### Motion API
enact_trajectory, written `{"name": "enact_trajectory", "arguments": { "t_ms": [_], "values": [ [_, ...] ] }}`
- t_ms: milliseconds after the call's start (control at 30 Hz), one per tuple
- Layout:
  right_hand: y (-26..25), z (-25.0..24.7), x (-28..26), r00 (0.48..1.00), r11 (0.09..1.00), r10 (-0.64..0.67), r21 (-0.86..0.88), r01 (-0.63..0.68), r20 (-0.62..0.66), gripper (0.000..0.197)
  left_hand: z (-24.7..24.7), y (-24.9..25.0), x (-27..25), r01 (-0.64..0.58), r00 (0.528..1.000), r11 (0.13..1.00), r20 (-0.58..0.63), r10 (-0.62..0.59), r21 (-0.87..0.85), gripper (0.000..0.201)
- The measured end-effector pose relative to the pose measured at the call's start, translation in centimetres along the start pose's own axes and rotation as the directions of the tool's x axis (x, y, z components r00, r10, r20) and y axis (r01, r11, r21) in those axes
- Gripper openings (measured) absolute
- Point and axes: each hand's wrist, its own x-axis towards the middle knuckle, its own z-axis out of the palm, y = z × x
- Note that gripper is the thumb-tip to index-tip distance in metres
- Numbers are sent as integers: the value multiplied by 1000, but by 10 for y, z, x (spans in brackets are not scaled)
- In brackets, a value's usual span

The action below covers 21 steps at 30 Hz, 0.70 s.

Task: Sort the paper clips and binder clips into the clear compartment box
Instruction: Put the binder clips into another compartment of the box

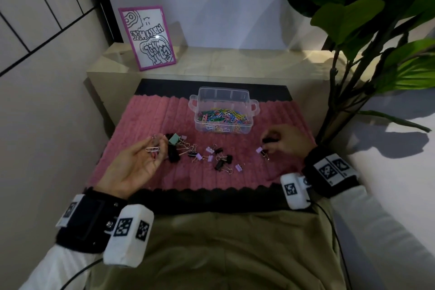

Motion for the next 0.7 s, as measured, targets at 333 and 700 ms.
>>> {"name": "enact_trajectory", "arguments": {
  "t_ms": [333, 700],
  "values": [
    [8, -10, 9, 991, 964, 58, 266, -24, -123, 13, -8, 1, -6, -32, 999, 999, 3, 32, -21, 74],
    [-73, 76, 12, 851, 791, -374, -352, 500, 368, 51, -1, -4, -7, -81, 996, 993, -39, 78, -91, 69]
  ]
}}
